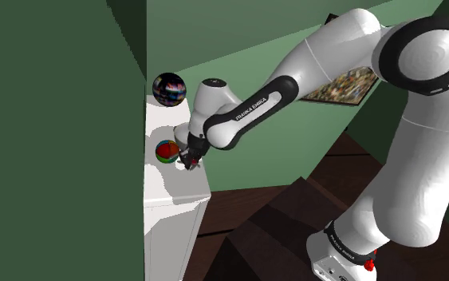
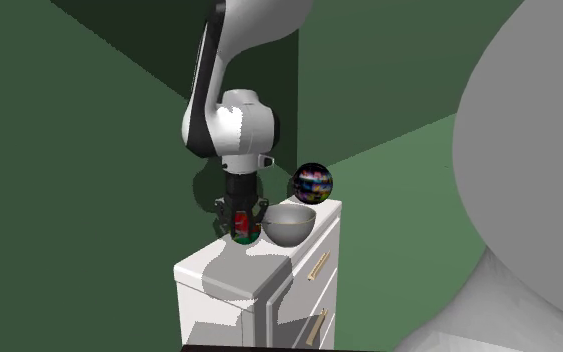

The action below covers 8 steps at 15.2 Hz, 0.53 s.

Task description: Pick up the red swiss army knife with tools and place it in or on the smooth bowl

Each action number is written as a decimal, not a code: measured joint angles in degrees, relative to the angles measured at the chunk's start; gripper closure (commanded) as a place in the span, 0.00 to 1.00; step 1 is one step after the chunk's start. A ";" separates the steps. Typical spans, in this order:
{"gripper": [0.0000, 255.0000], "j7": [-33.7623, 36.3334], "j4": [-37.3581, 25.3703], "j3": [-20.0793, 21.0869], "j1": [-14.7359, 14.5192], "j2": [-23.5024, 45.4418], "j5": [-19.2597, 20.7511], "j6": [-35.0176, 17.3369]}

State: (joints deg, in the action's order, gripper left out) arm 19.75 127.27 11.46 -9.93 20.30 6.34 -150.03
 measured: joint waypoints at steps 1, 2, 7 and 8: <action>1.00 -0.08 0.04 0.19 0.06 -0.74 -0.26 0.68; 1.00 -0.21 0.02 0.34 0.14 -1.35 -0.49 1.32; 1.00 -0.92 -0.35 1.00 0.54 -4.32 -1.65 4.58; 1.00 -1.33 -0.32 1.07 0.78 -5.01 -1.96 5.23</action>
State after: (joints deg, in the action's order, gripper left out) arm 18.43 126.95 12.53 -9.15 15.29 4.38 -144.80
